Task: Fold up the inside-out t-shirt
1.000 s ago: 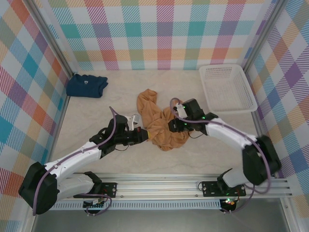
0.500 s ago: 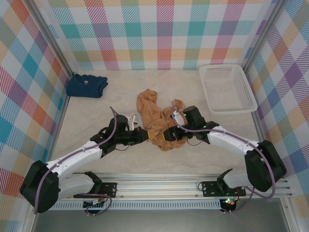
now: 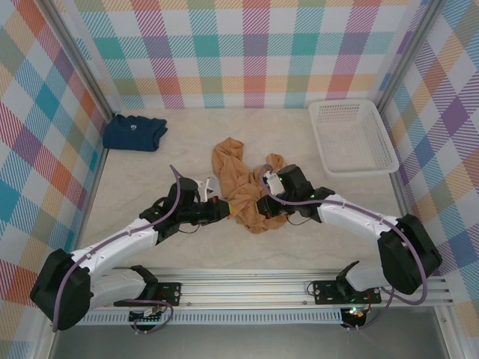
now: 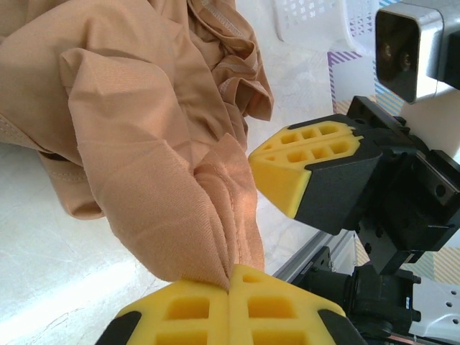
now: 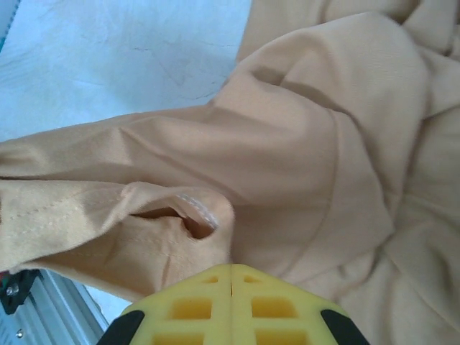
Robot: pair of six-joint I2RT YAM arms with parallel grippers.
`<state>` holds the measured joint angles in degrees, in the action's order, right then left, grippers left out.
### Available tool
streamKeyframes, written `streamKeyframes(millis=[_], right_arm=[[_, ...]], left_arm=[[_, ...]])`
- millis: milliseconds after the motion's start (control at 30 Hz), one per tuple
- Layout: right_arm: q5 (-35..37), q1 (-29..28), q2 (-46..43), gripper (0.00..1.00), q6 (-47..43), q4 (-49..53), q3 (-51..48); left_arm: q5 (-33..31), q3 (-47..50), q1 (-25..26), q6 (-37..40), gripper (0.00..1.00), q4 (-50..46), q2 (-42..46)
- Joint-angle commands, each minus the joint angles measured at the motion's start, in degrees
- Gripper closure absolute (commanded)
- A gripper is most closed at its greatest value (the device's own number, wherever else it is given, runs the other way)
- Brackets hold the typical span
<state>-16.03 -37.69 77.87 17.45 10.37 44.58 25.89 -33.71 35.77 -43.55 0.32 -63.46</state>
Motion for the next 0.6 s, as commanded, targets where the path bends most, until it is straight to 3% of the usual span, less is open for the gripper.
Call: streamKeyframes(millis=[0,67,100,167,233,300,467,567], right_arm=[[4.8,-0.2,-2.4,1.0,-0.7,2.8,-1.4],[3.1,-0.2,-2.9,1.0,-1.5,1.7,-1.5],[1.4,-0.5,-2.9,0.93,-1.9,0.8,-1.3],[0.5,-2.3,-2.7,0.69,-2.7,-0.7,-0.8],[1.8,-3.8,-1.5,0.57,-3.5,-1.0,0.3],[2.4,-4.4,0.2,0.53,-3.9,-1.0,1.4],[4.1,-5.7,4.4,0.57,-3.9,-1.1,3.7],[7.0,-5.9,4.6,0.77,-3.2,0.1,4.0]], left_arm=[[-0.3,1.0,-0.4,0.1,1.0,-0.2,1.6],[-0.2,1.0,-0.5,0.0,1.0,-0.2,1.6],[-0.2,0.9,-0.5,0.0,1.0,-0.2,1.5],[-0.1,0.9,-0.6,0.0,1.0,-0.1,1.3],[0.0,0.9,-0.5,0.0,1.0,-0.1,1.3],[0.0,1.0,-0.6,0.0,1.0,-0.1,1.3],[0.3,1.0,-0.5,0.1,1.0,-0.1,1.2],[0.0,0.9,-0.5,0.2,1.0,-0.4,1.2]])
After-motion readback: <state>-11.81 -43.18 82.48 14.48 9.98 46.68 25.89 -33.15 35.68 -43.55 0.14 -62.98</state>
